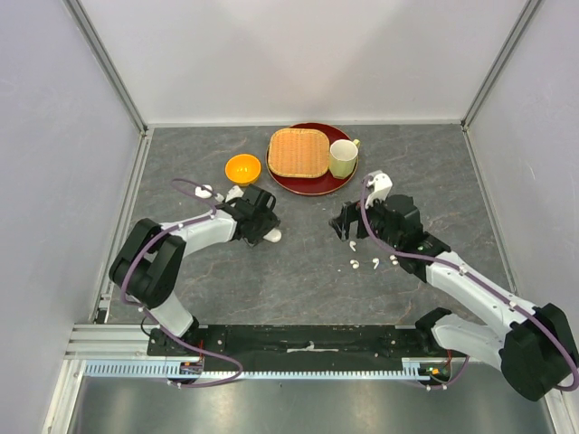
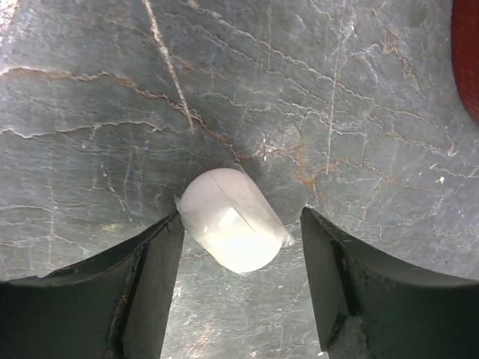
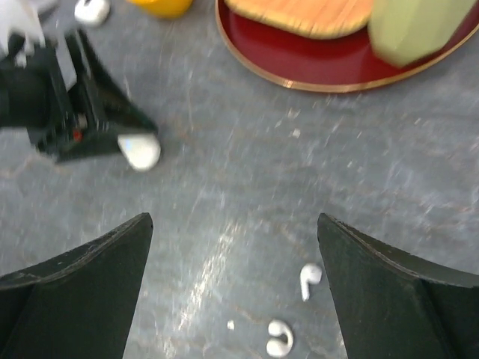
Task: Insert the wireless bluetooth earbuds into the charging case
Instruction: Move the charging case to the center of the board, then pick up the charging case at the center of the board.
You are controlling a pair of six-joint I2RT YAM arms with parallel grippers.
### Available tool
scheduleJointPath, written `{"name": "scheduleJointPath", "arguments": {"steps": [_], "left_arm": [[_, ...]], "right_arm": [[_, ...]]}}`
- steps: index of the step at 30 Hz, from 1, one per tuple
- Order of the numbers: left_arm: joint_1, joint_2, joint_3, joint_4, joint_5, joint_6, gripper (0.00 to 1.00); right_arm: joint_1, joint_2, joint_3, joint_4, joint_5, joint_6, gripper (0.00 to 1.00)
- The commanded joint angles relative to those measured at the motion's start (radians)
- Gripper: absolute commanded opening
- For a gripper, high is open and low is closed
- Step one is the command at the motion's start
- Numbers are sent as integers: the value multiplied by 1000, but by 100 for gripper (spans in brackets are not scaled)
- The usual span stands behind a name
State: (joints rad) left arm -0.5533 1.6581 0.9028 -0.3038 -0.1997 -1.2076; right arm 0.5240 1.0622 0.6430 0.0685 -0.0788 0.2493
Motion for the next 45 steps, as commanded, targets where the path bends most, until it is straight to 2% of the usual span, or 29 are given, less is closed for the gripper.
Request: {"name": "scheduleJointPath", "arguments": {"steps": [1,7,8,14,19,25,30,33,39,45], "left_arm": [[-16,45,-76,-89,-10,12,74],[-16,-92,-71,-130,-98,81,95],[-14,-110,-65,-144,-134,91,96],[-7,-286,-62,-242,-280,126,97],[12,-463,-126,-277,-389,155,97],[29,-667,-228,-268,-402,167,97],[30,-845,-295,-265,-417,194,97],[30,-917,-324,-264,-419,212,97],[30,-972,-354,-262,-409,256,97],[32,-952,-341,-262,-409,295,97]], "right_arm": [[2,-37,-83,94,-160,-12,98],[40,8,-134,195,-190,-31,98],[60,19,-134,204,-182,-39,98],[128,128,-118,293,-164,-128,98],[168,258,-94,407,-104,-211,98],[231,444,-7,488,-95,-327,95],[263,582,66,579,-157,-329,93],[277,660,150,577,-170,-335,92],[297,788,248,573,-188,-352,90],[318,881,345,495,-188,-363,88]]}}
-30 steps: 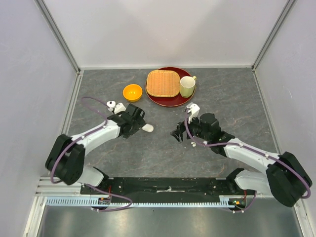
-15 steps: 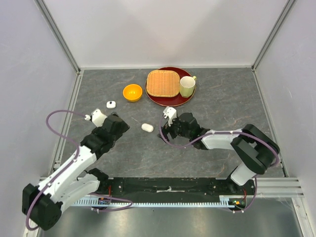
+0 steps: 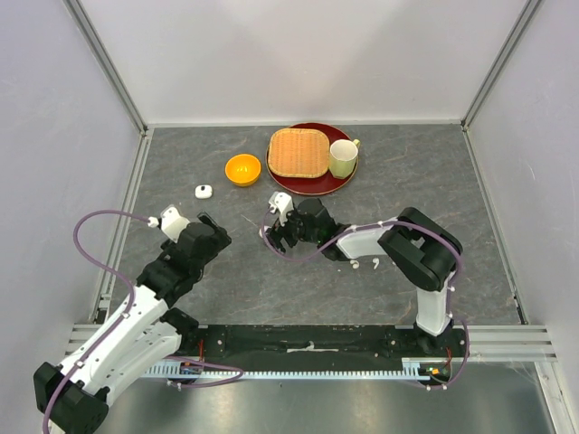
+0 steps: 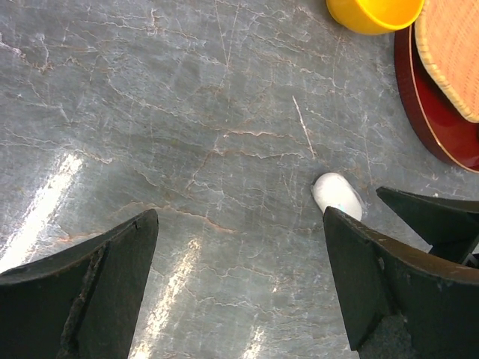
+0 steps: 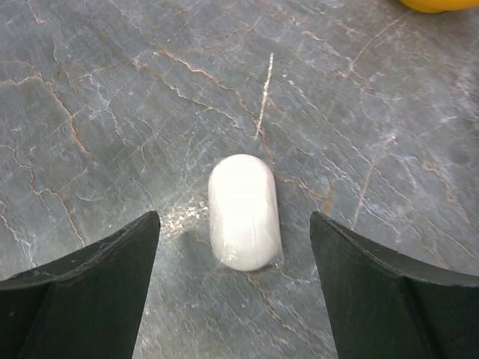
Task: Insert the wireless bluetooth earbuds into the charging case
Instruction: Pick up the charging case at the center of the board.
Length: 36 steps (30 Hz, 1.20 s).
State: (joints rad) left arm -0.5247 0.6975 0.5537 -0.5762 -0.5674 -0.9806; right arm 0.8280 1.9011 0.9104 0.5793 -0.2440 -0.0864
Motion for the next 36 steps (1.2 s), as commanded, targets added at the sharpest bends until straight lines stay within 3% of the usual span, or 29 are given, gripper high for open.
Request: {"name": "scheduleJointPath", "arguments": {"steps": [1,14,21,32,36], "left_arm": [[3,13,9,12,-40,72,97],[3,20,6,44,-11,117,98],[5,23,-1,50,-8,122,98],[5,22,2,52,3,134,98],[5,17,3,53,9,134,98]], "right_arm": [[20,50,85,-21,-18,-30,88],[33,121,123,-96,100,-53,86],[33,141,131,-119,127,-49,74],[31,116,70,-104,131,-58,68],[31,116,56,-87,109,-73,56]]}}
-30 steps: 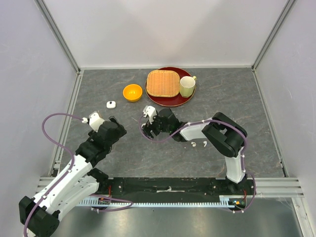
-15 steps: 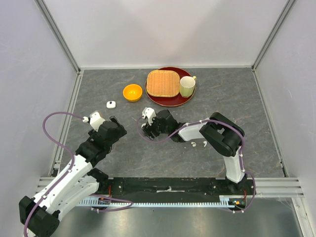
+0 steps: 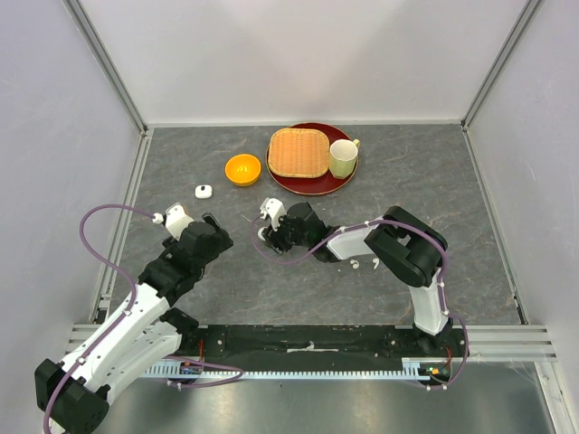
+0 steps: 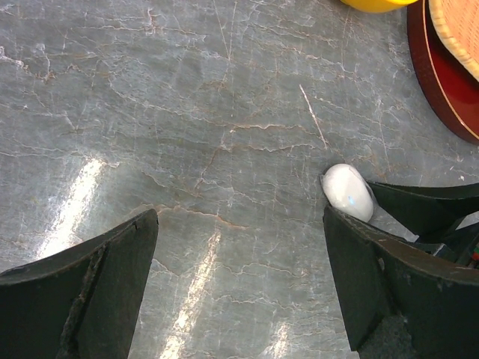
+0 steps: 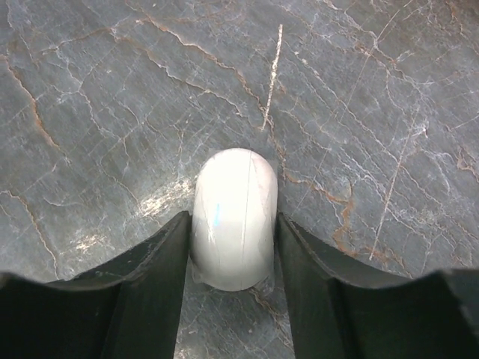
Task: Insert the wireless bluetooth earbuds into the charging case
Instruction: Pick up the charging case at the center of the board.
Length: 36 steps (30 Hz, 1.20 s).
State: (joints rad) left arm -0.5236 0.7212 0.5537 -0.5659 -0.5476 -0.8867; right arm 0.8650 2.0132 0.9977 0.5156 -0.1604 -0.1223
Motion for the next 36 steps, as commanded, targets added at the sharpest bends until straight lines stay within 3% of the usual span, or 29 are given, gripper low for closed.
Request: {"name": "scheduleJointPath", "arguments": {"steps": [1,7,14,20,25,30,36], "left_arm": [[4,-8,3,46,-9,42,98],[4,-14,8,47,-5,57,98],[4,-22,-5,113,84,143,98],[4,-90,-9,277,317,297,98],[4,-164,-60,443,610,405,97],[4,-171,-63,558,805,401,97],[4,-68,-14,659,1006,356,96]], "right_arm": [[-6,9,-31,-28,24,-37,55],[-6,7,-27,-32,28,-42,39],[-7,-117,-74,-35,2,-39,0],[-9,-327,-96,-184,-89,-99,0],[-20,-512,-129,-279,-160,-135,0],[-21,-694,-231,-278,-180,-148,0],[-21,-864,-393,-115,-194,-117,0]]}}
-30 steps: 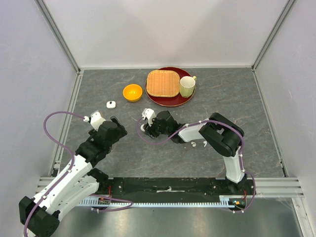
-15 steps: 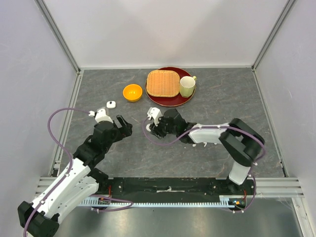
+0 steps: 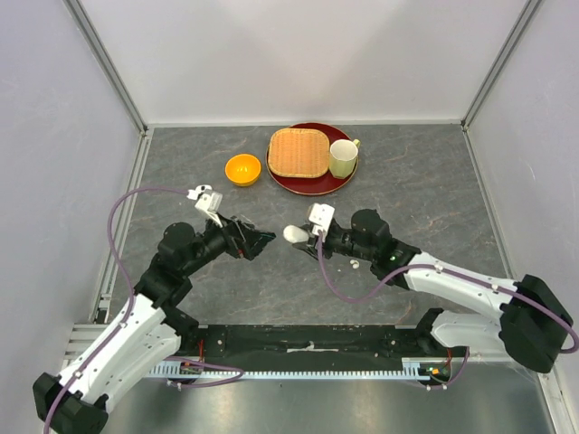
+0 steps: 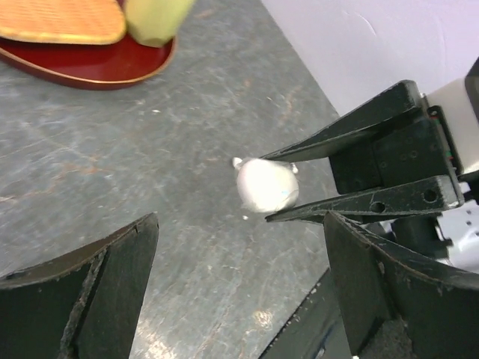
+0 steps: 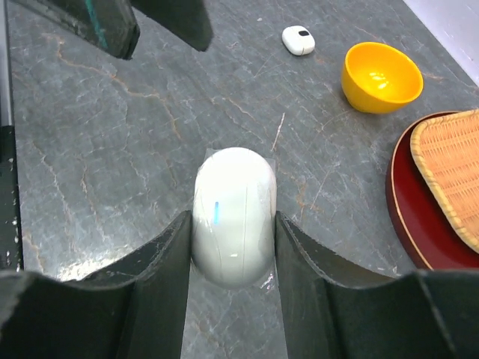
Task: Insert the wireless bluetooth earbuds into the charging case
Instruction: Pick up the charging case at the center of the board.
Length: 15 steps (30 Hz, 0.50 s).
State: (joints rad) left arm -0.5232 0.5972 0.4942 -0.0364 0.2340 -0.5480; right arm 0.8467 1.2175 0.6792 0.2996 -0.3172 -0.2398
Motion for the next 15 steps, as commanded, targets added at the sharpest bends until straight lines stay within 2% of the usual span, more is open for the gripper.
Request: {"name": "scheduleJointPath", "arguments": {"steps": [1,8,15], "left_arm": [[2,73,49,169,255,13,96],[0,235,50,288,442,-20,93],[-17,311,64,314,459,-44,92]], "right_arm": [[-1,-97,-87,120,-40,3,0],[-3,-157,-136,134,-65,40,0],[-1,-179,-164,153,-51,50,0]]}}
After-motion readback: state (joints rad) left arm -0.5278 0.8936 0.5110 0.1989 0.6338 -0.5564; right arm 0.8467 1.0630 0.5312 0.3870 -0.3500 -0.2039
